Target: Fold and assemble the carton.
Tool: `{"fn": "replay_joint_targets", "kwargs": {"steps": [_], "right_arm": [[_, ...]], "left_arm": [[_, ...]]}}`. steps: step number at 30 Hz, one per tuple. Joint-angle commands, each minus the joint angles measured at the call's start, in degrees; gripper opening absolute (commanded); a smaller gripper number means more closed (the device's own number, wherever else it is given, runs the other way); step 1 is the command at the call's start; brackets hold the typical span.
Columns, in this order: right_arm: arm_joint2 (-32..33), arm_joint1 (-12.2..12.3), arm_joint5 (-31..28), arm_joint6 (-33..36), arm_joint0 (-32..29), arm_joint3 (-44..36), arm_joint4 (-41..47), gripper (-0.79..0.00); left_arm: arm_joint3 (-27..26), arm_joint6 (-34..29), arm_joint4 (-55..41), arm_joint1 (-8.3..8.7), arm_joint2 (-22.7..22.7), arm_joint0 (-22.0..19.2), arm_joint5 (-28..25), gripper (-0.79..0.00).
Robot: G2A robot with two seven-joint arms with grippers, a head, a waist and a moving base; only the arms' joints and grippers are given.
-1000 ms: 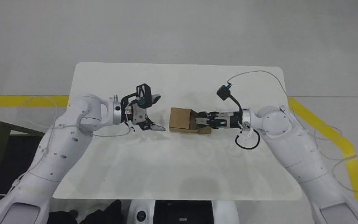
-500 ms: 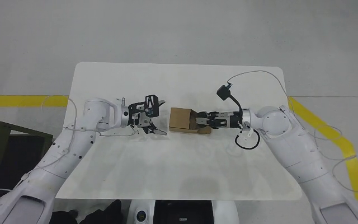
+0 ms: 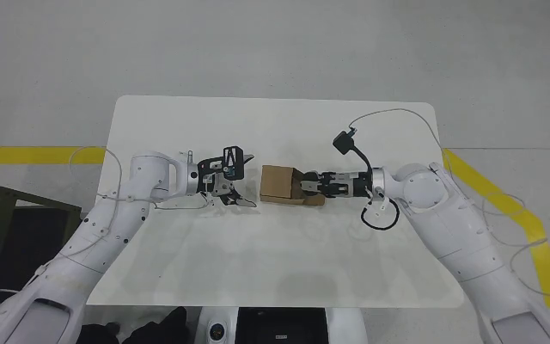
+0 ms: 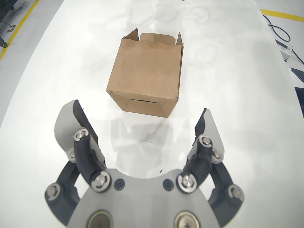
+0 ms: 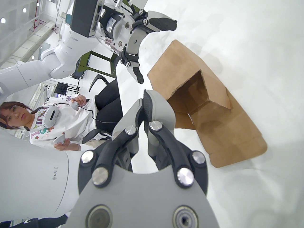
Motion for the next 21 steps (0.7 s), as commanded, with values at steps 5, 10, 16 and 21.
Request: {"fn": "replay_joint_targets", "kwargs": {"steps": [5,10,16,21], "right_arm": [[0.9,0.9,13.7,5.6,-1.6,-1.6,-0.2,-0.785],[2.7,1.6,19.6,6.8,-4.0,-4.4,-0.2,-0.785],[2.4,1.7,23.0,4.7,-6.1,-5.5,-1.0,-0.785],[1.4,1.4,24.2,3.4,-6.7,-5.6,-0.9,-0.785]], "left_arm": [[1.0,-1.2,-0.9,0.19,-1.6,1.6,2.9,0.000],[2.2,0.0,-1.1,-0.07,-1.4,1.4,1.7,0.000],[4.9,3.9,0.2,-1.50,1.5,-0.2,1.3,0.000],[6.4,6.1,1.6,-2.70,3.8,-1.8,1.1,0.000]]}}
